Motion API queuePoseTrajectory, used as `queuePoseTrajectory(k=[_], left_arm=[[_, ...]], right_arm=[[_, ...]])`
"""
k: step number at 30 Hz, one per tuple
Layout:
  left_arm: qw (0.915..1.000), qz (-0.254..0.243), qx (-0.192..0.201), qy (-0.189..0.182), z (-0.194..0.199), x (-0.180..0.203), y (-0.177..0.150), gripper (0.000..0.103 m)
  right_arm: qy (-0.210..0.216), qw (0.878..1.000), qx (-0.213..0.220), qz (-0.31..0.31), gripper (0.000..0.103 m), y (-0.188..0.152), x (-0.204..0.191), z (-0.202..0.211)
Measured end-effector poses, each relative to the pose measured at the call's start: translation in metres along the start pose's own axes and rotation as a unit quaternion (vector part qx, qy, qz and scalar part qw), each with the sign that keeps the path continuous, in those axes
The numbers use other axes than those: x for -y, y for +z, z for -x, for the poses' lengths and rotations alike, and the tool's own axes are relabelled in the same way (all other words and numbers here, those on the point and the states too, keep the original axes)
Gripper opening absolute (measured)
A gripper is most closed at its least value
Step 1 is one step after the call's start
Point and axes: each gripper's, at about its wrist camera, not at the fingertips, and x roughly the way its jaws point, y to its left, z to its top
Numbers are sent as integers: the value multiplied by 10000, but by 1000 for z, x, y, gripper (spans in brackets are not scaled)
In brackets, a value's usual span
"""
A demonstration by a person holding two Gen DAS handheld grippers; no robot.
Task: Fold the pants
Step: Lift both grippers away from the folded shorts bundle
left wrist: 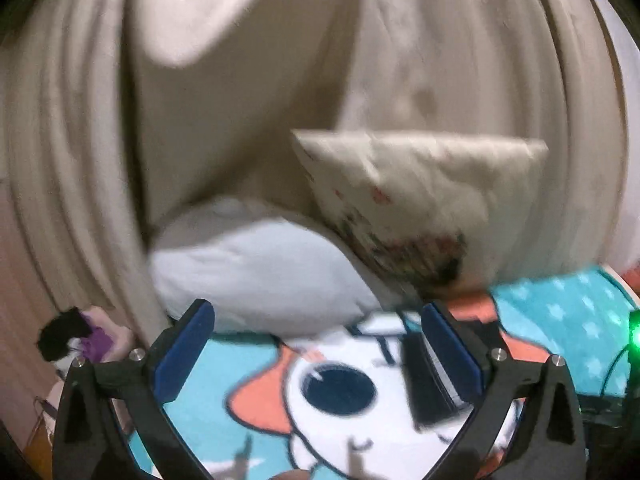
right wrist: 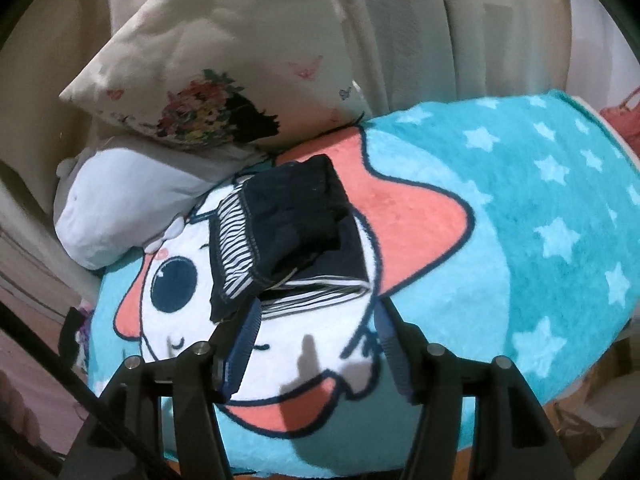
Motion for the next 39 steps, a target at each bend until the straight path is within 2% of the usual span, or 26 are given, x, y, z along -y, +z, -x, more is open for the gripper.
queuePoseTrajectory(k=[3, 6, 8, 13, 21, 29, 39], left_arm=[[9951, 104, -894, -404, -25, 0, -12, 103], [9870, 245, -1472, -606, -42, 0, -33, 103], [9835, 151, -1689, -625, -49, 3, -45, 103], [9763, -26, -1999, -834, -55, 13, -67, 103], [9663, -3, -2350, -1049, -64, 17, -79, 103], [9615, -4, -2519, -1094, -74, 23, -81, 103], [9546, 1, -2737, -1179, -93, 44, -81, 103]], right_arm=[[-173, 9998, -7, 137, 68, -8, -10, 1], [-412, 9989, -70, 206, 68, -16, -13, -1], [-539, 9982, -83, 241, 68, -21, -13, 0], [-759, 9967, -167, 244, 69, -29, -13, -1], [-863, 9951, -363, 331, 71, -32, -19, -13], [-832, 9938, -593, 433, 72, -33, -21, -29], [-894, 9928, -700, 384, 73, -19, -3, -41]])
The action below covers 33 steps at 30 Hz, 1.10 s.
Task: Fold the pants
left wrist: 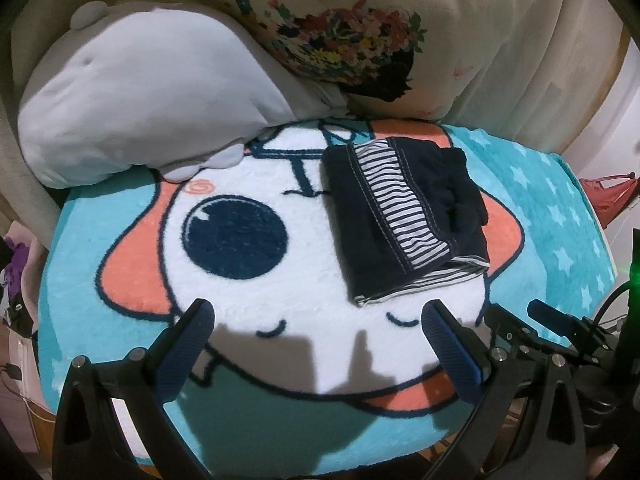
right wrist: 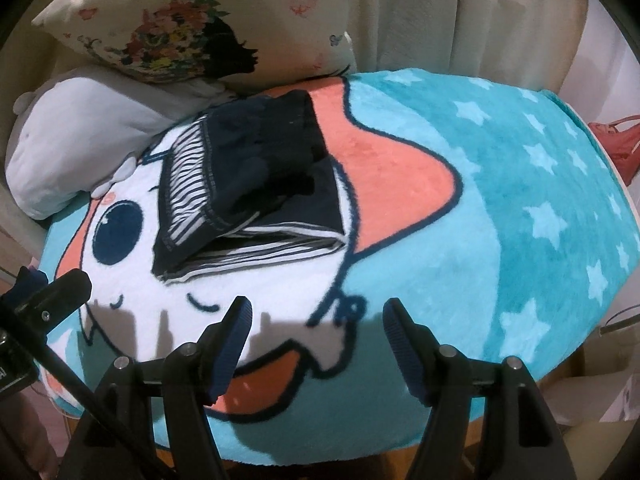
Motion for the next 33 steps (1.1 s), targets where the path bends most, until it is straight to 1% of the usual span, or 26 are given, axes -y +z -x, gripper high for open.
queuePoseTrajectory(k=[7, 18, 33], left_arm=[[9999, 36, -147, -29, -12, 8, 3, 103], [9991, 176, -375, -24, -24, 11, 4, 103], [9987, 232, -456, 20, -26, 12, 0, 103]], right_arm=[[-51, 9999, -114, -4, 73, 8, 10, -11], [-4, 9997, -233, 53, 73, 14, 14, -21], [40, 9997, -253, 64, 74, 13, 18, -26]])
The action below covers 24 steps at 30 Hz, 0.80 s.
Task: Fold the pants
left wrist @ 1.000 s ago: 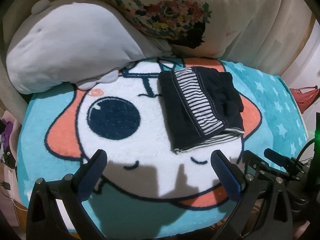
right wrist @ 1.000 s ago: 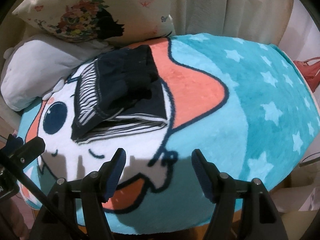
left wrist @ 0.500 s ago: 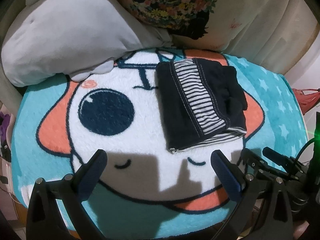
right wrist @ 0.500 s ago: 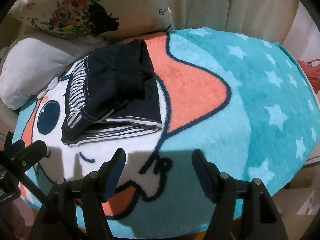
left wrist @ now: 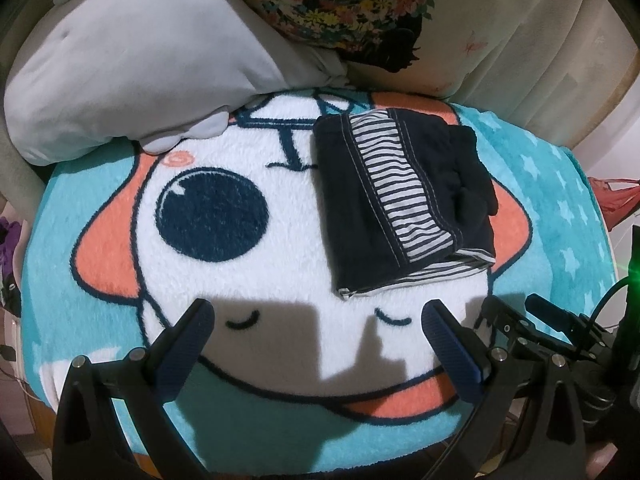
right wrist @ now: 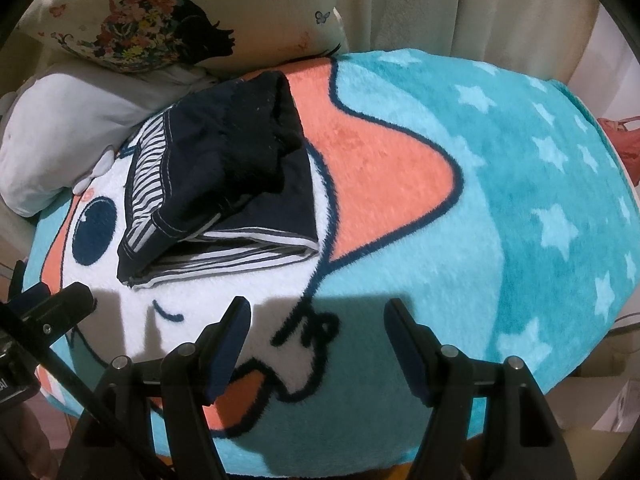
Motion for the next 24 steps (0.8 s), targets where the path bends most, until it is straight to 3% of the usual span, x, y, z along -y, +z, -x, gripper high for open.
queuePoseTrajectory(k=[14, 20, 24], left_arm=[[9998, 140, -95, -37, -2, -4, -1, 103], [9958, 659, -97, -623, 1, -21, 10, 103], [9901, 945, -273, -1001, -9, -27, 21, 101]], right_arm=[[-35, 9998, 154, -115, 75, -5, 11, 6], [103, 9975, 492, -506, 75, 9, 44, 16], [720, 9938, 453, -712, 76, 26, 62, 8]])
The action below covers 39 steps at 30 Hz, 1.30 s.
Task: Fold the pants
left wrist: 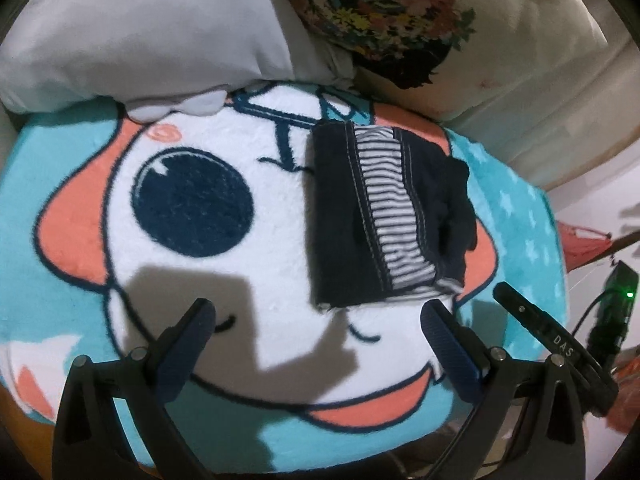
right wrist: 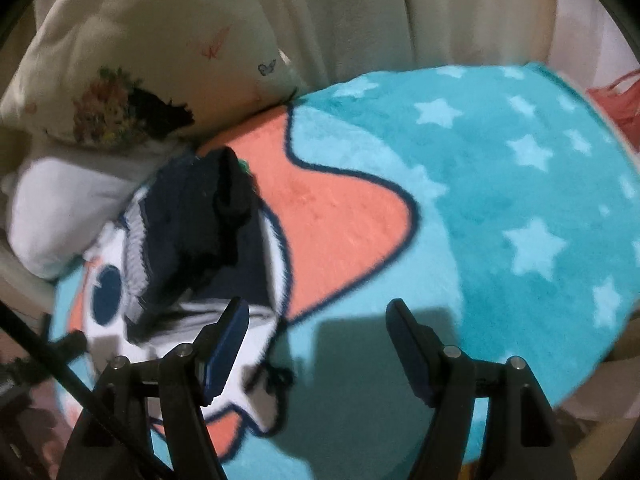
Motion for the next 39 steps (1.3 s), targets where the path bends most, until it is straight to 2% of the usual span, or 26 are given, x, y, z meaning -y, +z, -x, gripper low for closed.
queuePoseTrajectory(k=[4, 9, 11, 12, 13, 14, 18, 22, 26, 29, 31, 32, 36, 39], left_arm=[[9996, 116, -118, -235, -17, 4, 19, 95], [9994, 75, -224, -270, -47, 15, 38, 95], [9986, 89, -420, -303, -62, 20, 38, 89], [9982, 78, -523, -277, -69, 24, 37, 76], [9979, 77, -586, -283, -72, 26, 35, 67], [9978, 93, -602, -247, -74, 29, 33, 67], [9990, 92, -442, -9, -72, 37, 28, 65], [9990, -13, -390, 228, -74, 47, 23, 65], [9979, -182, -319, 534, -74, 62, 19, 65], [9978, -71, -348, 552, -71, 63, 18, 67], [9981, 6, -292, 536, -62, 60, 17, 67], [9981, 20, -256, 554, -57, 59, 16, 67], [9964, 106, -119, 830, -43, 54, 11, 69], [9945, 40, -141, 1040, -47, 53, 6, 73]], right_arm=[[733, 9971, -196, -49, 76, 25, 1, -21], [1426, 9885, -506, 67, 76, 54, -19, -55], [1552, 9853, -684, 193, 76, 61, -30, -72], [1584, 9839, -784, 255, 74, 63, -35, -80], [1634, 9822, -878, 295, 69, 66, -39, -87], [1752, 9793, -963, 317, 52, 67, -42, -92], [1934, 9745, -986, 561, 36, 67, -49, -88], [2148, 9703, -1061, 327, 32, 64, -31, -84], [2236, 9684, -1094, 172, 31, 61, -20, -82], [2289, 9666, -1133, 224, 33, 61, -17, -80], [2081, 9717, -1115, 119, 43, 64, -10, -80], [1988, 9741, -1076, 72, 51, 65, -6, -78], [1577, 9854, -592, 240, 53, 70, -4, -54], [1477, 9865, -191, 686, 48, 69, -17, -29]])
